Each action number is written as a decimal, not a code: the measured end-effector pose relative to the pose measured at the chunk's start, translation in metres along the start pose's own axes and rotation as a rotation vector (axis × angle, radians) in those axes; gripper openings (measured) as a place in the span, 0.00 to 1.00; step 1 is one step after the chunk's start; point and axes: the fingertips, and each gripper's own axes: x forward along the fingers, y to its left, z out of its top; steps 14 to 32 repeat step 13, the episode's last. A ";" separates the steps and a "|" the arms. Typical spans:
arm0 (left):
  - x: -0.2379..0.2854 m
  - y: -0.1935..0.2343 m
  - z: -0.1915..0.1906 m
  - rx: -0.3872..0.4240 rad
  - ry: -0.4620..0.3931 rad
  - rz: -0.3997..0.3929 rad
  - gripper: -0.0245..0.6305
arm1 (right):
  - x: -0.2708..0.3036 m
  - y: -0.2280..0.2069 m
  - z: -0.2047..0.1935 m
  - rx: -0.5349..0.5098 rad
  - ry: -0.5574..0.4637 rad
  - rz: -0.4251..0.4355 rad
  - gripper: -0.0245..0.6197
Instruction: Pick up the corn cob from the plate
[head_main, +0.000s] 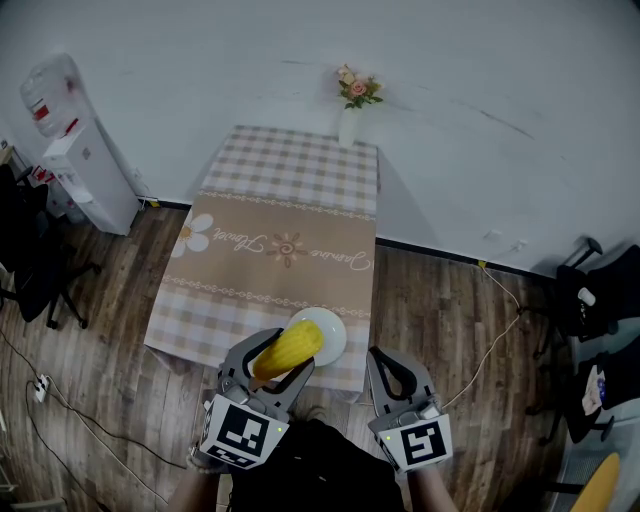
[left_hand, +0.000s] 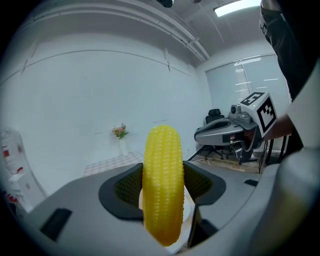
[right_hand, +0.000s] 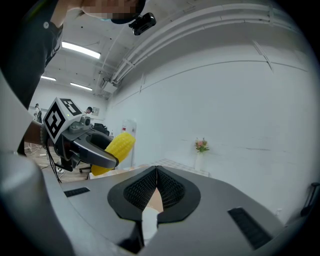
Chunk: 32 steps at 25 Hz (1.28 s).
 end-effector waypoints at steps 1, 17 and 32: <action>0.000 0.000 0.000 0.000 0.000 0.000 0.43 | 0.000 0.001 -0.001 -0.002 0.006 0.002 0.10; -0.001 -0.001 -0.001 0.003 0.001 -0.003 0.43 | -0.001 -0.001 0.003 0.002 -0.028 -0.014 0.10; -0.001 -0.001 -0.001 0.003 0.001 -0.003 0.43 | -0.001 -0.001 0.003 0.002 -0.028 -0.014 0.10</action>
